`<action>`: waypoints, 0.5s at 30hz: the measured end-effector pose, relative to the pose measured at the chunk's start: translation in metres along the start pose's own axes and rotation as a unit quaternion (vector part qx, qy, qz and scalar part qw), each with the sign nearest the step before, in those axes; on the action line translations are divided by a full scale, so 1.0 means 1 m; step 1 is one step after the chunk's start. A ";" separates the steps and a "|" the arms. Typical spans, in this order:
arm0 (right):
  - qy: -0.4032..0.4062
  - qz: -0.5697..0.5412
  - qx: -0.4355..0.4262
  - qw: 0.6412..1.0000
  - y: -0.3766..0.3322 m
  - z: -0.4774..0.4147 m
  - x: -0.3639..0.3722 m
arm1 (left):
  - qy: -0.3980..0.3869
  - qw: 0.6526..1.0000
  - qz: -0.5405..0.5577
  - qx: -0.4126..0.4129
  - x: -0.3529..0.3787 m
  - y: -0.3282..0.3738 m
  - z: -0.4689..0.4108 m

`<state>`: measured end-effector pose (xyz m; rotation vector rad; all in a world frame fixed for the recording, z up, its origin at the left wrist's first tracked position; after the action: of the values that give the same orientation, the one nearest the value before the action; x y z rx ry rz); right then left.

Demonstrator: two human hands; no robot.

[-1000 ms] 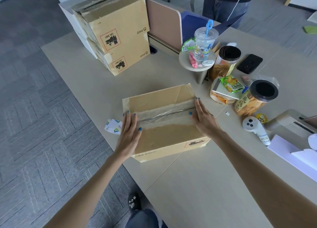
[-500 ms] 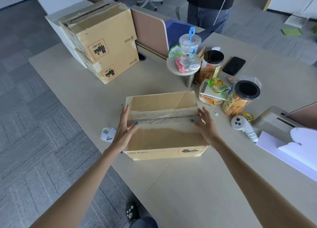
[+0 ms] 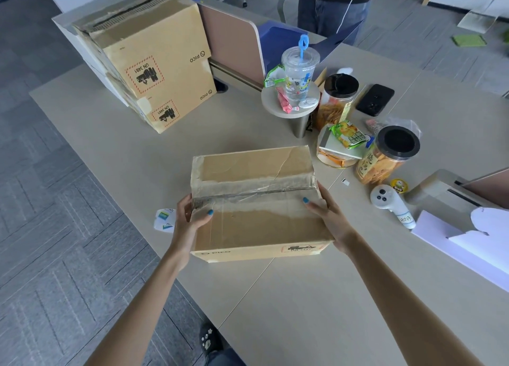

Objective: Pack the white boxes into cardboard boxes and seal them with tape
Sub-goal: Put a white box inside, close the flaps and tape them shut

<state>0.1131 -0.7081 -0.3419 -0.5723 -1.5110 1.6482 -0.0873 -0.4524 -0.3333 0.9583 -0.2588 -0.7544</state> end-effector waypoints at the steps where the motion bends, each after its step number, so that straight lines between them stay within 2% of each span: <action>1: 0.000 -0.002 0.001 1.000 -0.001 0.000 0.001 | 0.001 1.000 0.004 -0.003 0.001 0.000 0.000; 9: 0.003 -0.033 -0.015 0.999 -0.006 0.000 0.000 | -0.002 1.000 0.025 -0.010 0.005 0.009 0.007; 15: 0.027 -0.028 -0.043 0.998 -0.039 0.005 -0.005 | -0.026 0.999 0.033 0.007 0.007 0.034 0.018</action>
<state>0.1218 -0.7167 -0.3037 -0.6099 -1.5518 1.5190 -0.0757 -0.4567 -0.2960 0.9404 -0.3406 -0.7196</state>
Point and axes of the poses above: each hand's wrist, its own z-axis away from the middle knuckle, its own x-axis out of the palm, y = z × x, the point moved 4 cm from there along -z, towards the middle knuckle, and after that the axes turned 13 degrees about -x, right-handed, at the moved point
